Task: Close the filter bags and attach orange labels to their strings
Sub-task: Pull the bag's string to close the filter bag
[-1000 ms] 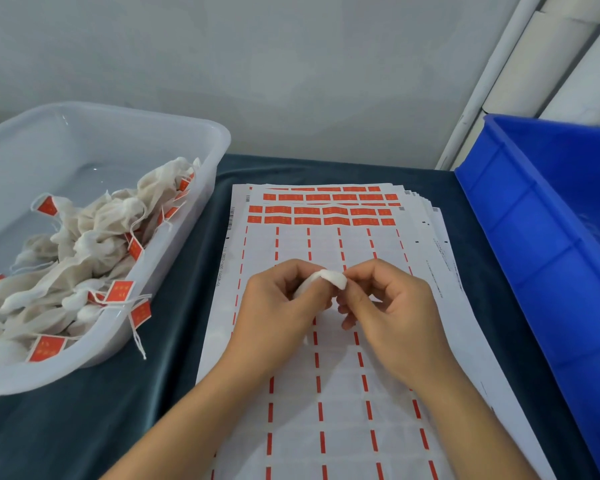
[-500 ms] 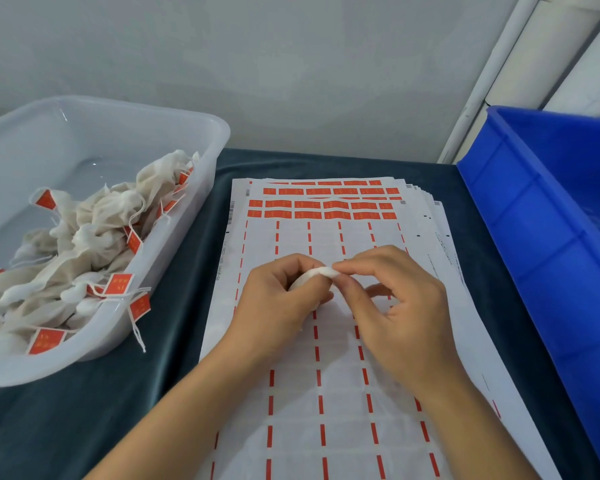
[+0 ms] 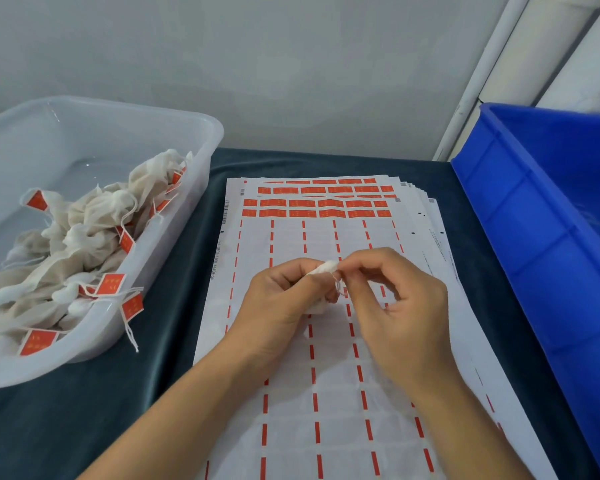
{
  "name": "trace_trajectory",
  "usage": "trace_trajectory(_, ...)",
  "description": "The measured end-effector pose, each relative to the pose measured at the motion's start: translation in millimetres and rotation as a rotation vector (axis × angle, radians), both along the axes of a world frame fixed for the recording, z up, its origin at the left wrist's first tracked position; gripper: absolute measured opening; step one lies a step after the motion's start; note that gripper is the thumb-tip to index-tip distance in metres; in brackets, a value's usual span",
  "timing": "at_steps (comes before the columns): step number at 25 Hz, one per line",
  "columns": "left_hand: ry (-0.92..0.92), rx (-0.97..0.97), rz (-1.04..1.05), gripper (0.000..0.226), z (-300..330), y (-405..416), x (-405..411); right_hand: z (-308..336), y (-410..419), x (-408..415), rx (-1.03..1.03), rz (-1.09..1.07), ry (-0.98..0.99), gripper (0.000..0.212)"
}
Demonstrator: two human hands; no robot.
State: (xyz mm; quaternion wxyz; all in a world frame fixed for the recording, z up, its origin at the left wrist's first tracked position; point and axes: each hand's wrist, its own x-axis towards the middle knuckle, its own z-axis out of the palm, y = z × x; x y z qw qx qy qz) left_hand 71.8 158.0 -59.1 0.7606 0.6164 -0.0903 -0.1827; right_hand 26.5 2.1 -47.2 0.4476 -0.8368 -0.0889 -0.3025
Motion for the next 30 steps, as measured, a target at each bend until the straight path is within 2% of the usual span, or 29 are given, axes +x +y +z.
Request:
trace_trajectory(3,0.01,0.01,0.009,0.027,0,0,-1,-3,-2,-3,-0.139,-0.033,-0.065,0.011)
trace_trajectory(7,0.004,0.053,0.019,0.035,1,0,-1,-3,-3,-3,-0.222,-0.017,-0.095,0.016)
trace_trajectory(11,0.009,0.089,0.038,0.031,0,1,-2,-4,-5,-3,-0.282,-0.044,-0.074,0.022)
trace_trajectory(16,-0.072,0.179,0.063,0.024,-3,0,-2,-5,-5,-3,-0.401,-0.135,-0.114,0.018)
trace_trajectory(20,-0.174,0.294,0.107,0.024,-3,-1,-4,-6,-1,-1,-0.508,-0.208,-0.189,0.005)
trace_trajectory(23,-0.206,0.345,0.109,0.024,-2,0,-4,-8,0,2,-0.584,-0.216,-0.236,0.009)
trace_trajectory(27,-0.23,0.39,0.092,0.027,3,2,-3,-11,0,3,-0.606,-0.189,-0.214,0.012)
trace_trajectory(30,-0.242,0.417,0.045,0.027,8,5,-3,-11,-1,3,-0.497,-0.085,-0.124,0.01)
